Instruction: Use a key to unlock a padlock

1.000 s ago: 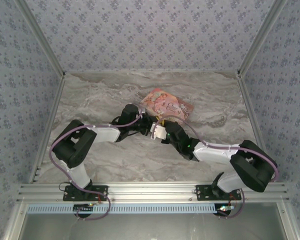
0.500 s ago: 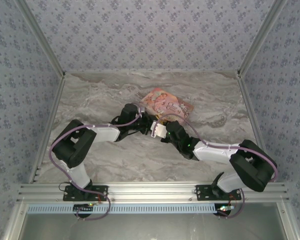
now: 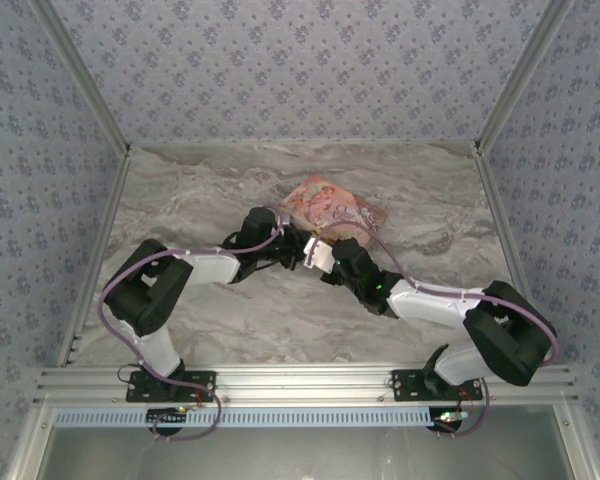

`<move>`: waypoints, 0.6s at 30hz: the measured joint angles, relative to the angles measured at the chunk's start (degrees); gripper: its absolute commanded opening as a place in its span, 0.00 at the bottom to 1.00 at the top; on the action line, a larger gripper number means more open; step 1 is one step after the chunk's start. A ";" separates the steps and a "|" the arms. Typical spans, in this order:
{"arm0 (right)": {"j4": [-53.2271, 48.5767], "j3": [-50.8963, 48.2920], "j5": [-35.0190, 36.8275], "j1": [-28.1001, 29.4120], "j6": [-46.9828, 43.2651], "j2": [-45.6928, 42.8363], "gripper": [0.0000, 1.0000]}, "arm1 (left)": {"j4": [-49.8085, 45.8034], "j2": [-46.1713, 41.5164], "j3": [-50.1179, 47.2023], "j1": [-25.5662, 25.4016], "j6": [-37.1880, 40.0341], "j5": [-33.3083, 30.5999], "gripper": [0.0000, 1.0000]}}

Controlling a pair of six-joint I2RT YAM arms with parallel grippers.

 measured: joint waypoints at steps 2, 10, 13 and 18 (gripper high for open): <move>-0.48 0.02 -1.44 -0.55 2.64 -0.33 0.00 | -0.02 0.00 0.00 0.00 0.00 0.07 0.00; -2.64 0.13 -13.11 -5.73 16.74 -2.12 0.00 | 0.04 0.00 0.00 0.00 -0.44 0.63 0.00; -2.67 0.11 -18.01 -7.93 21.62 -2.36 0.00 | 0.09 0.00 0.11 0.00 -0.59 0.63 0.00; -0.72 -1.09 -23.56 -10.47 27.80 -2.40 0.00 | 0.00 0.00 0.15 -0.02 -0.61 0.61 0.00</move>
